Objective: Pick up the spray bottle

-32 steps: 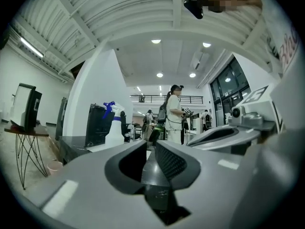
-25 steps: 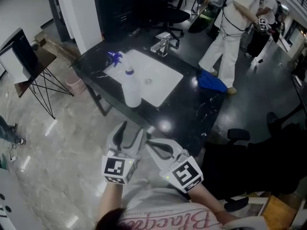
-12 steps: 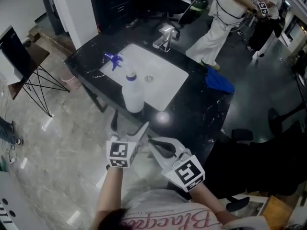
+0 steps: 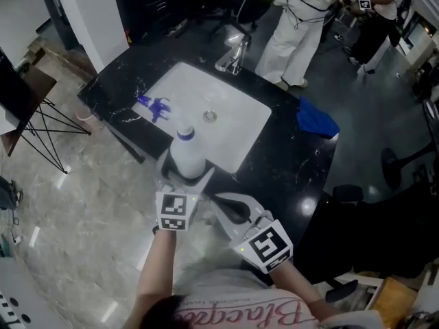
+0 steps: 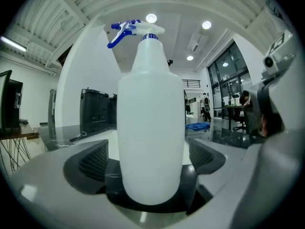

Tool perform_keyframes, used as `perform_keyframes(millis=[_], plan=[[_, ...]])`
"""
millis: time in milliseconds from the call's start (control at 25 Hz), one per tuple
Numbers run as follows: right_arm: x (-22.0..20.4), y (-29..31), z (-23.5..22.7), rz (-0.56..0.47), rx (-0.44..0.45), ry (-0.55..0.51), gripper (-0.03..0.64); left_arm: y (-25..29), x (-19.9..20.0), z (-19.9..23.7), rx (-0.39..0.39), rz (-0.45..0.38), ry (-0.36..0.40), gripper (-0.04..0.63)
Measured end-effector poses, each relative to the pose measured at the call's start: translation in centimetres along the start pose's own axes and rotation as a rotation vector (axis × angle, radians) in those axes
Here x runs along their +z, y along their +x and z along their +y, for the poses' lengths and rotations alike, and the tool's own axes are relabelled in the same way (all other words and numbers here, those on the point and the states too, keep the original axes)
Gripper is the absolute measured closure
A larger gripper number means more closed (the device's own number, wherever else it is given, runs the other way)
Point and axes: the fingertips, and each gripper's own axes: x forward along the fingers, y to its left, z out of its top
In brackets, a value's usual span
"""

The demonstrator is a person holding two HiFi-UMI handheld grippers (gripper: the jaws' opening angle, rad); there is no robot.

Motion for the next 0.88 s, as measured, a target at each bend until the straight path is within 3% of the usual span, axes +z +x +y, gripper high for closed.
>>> perform_keyframes(millis=[320,440,680,880], plan=[[1.3,1.4,-2.1,-0.026,-0.018,0.015,0.614,2.0,-0.1,0.3,-0.025,0.03,0.037,0.096],[1.4,1.7,-2.5,-0.027,-0.02,0.02,0.614,1.7,-0.1,0.3,-0.032,0.025,0.052,0.173],[1.5,1.7,-2.0,-0.036,-0.02,0.021,0.615,1.4,-0.2,0.6,-0.029,0.031,0.038,0.179],[2.7,0.0,-1.8,-0.114,-0.042,0.023,0.615,0.0,1.0,0.5,-0.027,0.007,0.043,0.179]])
